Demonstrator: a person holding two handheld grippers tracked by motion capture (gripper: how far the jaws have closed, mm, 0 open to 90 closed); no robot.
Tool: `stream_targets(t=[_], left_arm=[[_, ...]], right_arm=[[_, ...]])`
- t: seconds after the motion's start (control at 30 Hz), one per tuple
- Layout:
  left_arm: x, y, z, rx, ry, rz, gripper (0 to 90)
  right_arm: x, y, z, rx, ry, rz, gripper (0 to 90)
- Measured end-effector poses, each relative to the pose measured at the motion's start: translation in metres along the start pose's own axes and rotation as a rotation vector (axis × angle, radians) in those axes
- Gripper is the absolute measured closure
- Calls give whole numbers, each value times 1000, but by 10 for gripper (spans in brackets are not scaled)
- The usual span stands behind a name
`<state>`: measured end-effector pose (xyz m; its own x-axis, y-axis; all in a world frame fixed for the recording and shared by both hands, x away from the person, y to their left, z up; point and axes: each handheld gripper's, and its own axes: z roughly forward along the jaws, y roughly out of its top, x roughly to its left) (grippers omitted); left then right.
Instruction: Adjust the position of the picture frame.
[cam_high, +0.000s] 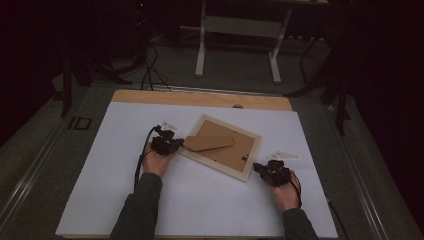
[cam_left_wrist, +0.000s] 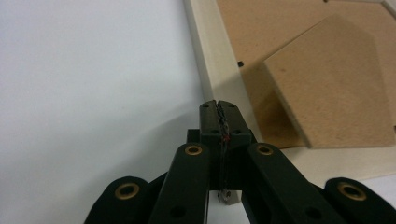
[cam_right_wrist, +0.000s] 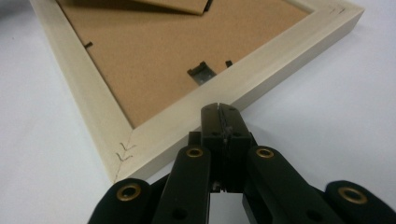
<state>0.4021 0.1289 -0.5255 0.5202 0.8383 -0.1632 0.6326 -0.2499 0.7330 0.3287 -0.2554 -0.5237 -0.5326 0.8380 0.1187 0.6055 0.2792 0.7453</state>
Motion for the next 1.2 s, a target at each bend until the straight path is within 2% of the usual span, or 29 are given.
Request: stream_targets(t=[0.27,0.57,0.67,1.0,1.2], left_arm=[[2,-2,5,19,1,-14,900],[2,-5,9,44,9,-11,900],[2,-6,9,36,4,-23,900],[-3,-8,6,50,25,-23,900],[-4,-17,1,30,-2,-49,900]], right_arm=[[2,-1,5,27,4,-8,896],[1,-2,6,33,1,3,895],[1,-2,6,34,-1,14,896],[2,-1,7,31,-24,44,897],[1,0,8,29,-47,69,897]])
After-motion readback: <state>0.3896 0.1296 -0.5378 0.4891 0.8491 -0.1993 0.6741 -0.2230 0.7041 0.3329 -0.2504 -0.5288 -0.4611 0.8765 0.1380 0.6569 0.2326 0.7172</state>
